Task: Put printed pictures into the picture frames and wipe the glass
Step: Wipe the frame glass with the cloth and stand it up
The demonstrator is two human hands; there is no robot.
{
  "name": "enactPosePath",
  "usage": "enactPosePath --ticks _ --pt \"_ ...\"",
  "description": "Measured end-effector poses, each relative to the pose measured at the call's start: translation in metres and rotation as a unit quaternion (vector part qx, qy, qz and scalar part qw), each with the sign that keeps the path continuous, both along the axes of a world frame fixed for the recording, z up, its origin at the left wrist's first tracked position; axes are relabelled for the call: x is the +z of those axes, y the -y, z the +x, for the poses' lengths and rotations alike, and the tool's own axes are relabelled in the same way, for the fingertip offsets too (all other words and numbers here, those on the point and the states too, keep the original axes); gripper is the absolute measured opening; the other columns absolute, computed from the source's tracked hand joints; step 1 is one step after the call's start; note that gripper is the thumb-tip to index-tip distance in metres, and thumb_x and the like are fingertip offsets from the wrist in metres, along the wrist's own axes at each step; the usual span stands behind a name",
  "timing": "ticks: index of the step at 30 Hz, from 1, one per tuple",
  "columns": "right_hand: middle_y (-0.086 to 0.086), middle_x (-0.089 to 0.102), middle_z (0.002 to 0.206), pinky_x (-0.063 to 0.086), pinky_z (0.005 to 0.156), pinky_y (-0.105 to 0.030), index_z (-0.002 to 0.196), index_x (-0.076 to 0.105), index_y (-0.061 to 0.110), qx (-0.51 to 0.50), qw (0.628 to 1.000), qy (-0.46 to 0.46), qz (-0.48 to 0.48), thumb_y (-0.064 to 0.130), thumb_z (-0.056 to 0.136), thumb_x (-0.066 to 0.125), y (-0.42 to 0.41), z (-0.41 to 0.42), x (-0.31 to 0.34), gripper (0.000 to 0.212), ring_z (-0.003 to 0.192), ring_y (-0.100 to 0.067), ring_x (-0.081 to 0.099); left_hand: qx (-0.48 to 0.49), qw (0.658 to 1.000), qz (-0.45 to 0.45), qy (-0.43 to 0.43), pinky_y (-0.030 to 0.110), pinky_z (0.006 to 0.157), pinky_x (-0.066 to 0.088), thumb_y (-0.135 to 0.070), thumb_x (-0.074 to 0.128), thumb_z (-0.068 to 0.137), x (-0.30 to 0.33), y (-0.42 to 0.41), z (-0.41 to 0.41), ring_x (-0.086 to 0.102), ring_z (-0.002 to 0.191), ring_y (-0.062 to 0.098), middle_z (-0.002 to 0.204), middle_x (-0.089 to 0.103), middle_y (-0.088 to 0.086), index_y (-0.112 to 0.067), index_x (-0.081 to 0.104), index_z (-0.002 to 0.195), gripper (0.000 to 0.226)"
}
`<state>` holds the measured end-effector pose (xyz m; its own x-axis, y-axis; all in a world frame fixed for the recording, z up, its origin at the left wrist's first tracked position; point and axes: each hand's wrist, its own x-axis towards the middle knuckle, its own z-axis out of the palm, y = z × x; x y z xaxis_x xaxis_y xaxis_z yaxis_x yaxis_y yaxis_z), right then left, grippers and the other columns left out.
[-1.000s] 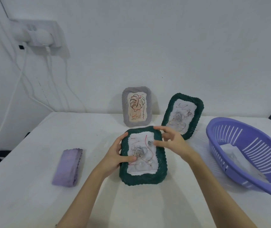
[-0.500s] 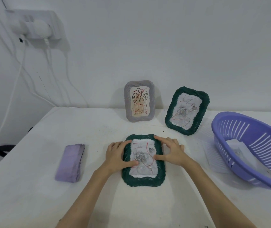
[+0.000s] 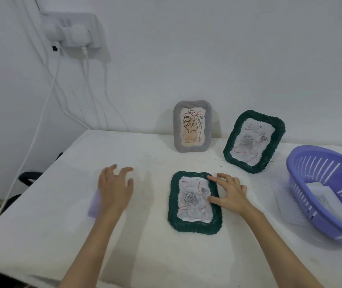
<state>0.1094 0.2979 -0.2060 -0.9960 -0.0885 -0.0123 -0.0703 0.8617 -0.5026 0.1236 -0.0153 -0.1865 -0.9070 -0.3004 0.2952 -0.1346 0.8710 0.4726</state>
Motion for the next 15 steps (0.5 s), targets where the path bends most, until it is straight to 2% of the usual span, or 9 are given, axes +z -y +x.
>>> enactPosePath --ticks 2,3,5,7,9,10,13,15 --pt "0.007 0.031 0.144 0.018 0.099 -0.036 0.132 0.038 0.046 0.001 1.000 0.002 0.000 0.042 0.075 0.068 0.000 0.000 0.000 0.064 0.130 -0.016 0.022 0.068 0.989 0.049 0.120 0.041 0.116 0.013 -0.039 0.051 0.089 0.007 0.031 0.004 0.019 0.139 0.032 0.148 0.031 0.016 -0.029 0.054 0.124 0.036" --pt "0.007 0.031 0.144 0.018 0.099 -0.036 0.132 0.039 0.046 0.001 1.000 0.003 0.000 0.042 0.075 0.068 0.000 0.000 0.000 0.064 0.130 -0.016 0.022 0.059 0.978 0.086 0.181 0.039 0.115 0.016 -0.050 0.048 0.084 0.008 0.043 0.004 0.026 0.138 0.029 0.147 0.036 0.012 -0.031 0.054 0.123 0.044" --pt "0.006 0.031 0.144 0.018 0.098 -0.035 0.132 0.038 0.047 0.001 1.000 0.006 0.004 0.042 0.075 0.068 0.001 0.000 0.001 0.064 0.130 -0.016 0.022 0.002 0.962 0.152 0.229 0.035 0.111 0.027 -0.055 0.039 0.069 0.007 0.054 0.004 0.045 0.127 0.023 0.134 0.054 0.000 -0.032 0.059 0.117 0.057" --pt "0.006 0.031 0.144 0.018 0.098 -0.035 0.132 0.037 0.047 0.002 1.000 0.009 0.008 0.042 0.075 0.068 0.002 0.001 0.002 0.065 0.130 -0.017 0.022 -0.006 0.965 0.134 0.226 0.031 0.105 0.034 -0.052 0.046 0.073 0.007 0.054 0.004 0.050 0.122 0.024 0.127 0.059 -0.003 -0.032 0.061 0.116 0.049" --pt "0.007 0.031 0.145 0.018 0.098 -0.035 0.133 0.037 0.046 0.000 1.000 0.012 0.004 0.042 0.075 0.068 0.003 0.002 0.004 0.065 0.130 -0.016 0.022 -0.003 0.973 0.126 0.194 0.029 0.097 0.039 -0.029 0.061 0.082 0.004 0.052 0.002 0.053 0.118 0.028 0.127 0.059 0.005 -0.027 0.063 0.116 0.034" --pt "0.007 0.030 0.145 0.018 0.098 -0.035 0.133 0.037 0.047 0.000 1.000 0.014 0.005 0.043 0.075 0.068 0.003 0.002 0.004 0.065 0.131 -0.016 0.022 -0.010 0.973 0.148 0.174 0.028 0.091 0.040 -0.015 0.065 0.080 0.004 0.049 0.001 0.055 0.115 0.029 0.126 0.060 0.009 -0.022 0.065 0.114 0.035" --pt "0.006 0.029 0.147 0.018 0.098 -0.036 0.133 0.036 0.047 0.003 0.999 0.034 0.014 0.051 0.071 0.065 0.003 0.002 0.006 0.069 0.131 -0.017 0.021 -0.059 0.974 0.197 0.094 0.018 0.081 0.036 0.005 0.067 0.073 0.015 0.033 0.003 0.055 0.107 0.024 0.121 0.058 0.014 -0.014 0.068 0.106 0.038" --pt "0.004 0.028 0.147 0.019 0.099 -0.037 0.135 0.032 0.047 -0.005 0.999 0.043 0.016 0.058 0.063 0.055 0.005 0.004 0.012 0.076 0.131 -0.019 0.021 -0.117 0.959 0.252 0.051 0.014 0.075 0.038 0.010 0.060 0.076 0.026 0.011 0.005 0.053 0.107 0.022 0.120 0.054 0.012 -0.016 0.066 0.108 0.042"
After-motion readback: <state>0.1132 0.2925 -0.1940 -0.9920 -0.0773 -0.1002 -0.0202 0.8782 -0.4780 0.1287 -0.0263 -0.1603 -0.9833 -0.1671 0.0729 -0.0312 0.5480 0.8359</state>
